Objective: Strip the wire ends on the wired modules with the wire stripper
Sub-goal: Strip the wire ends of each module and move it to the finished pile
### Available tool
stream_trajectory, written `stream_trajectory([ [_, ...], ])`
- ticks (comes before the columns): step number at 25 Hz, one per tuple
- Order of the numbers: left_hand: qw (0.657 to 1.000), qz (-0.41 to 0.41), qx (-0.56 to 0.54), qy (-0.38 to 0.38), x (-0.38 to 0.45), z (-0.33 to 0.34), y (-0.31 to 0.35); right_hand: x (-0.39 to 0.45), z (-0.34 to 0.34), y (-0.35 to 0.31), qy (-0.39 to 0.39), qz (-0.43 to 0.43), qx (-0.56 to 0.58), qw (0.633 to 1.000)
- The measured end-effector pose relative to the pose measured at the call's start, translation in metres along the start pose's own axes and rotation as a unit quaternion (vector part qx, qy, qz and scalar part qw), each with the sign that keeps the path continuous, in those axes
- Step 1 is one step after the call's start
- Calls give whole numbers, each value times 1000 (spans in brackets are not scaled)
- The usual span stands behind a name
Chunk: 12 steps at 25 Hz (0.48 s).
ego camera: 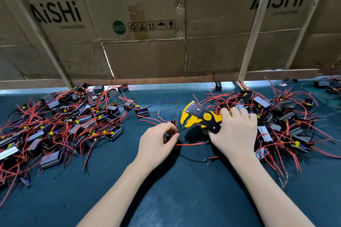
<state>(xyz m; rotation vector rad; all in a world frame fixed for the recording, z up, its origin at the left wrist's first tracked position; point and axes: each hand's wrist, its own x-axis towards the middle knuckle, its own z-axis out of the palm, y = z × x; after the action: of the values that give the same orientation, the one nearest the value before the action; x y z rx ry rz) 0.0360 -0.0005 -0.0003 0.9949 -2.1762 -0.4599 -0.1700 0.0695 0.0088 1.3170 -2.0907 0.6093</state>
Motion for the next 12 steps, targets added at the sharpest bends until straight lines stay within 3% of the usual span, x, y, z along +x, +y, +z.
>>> stream_trajectory([
  [5, 997, 1, -70, -36, 1, -5, -6, 0, 2, 3, -8, 32, -1, 999],
  [12, 994, -22, -102, -45, 1, -3, -5, -2, 1, 0, -9, 0, 0, 1000],
])
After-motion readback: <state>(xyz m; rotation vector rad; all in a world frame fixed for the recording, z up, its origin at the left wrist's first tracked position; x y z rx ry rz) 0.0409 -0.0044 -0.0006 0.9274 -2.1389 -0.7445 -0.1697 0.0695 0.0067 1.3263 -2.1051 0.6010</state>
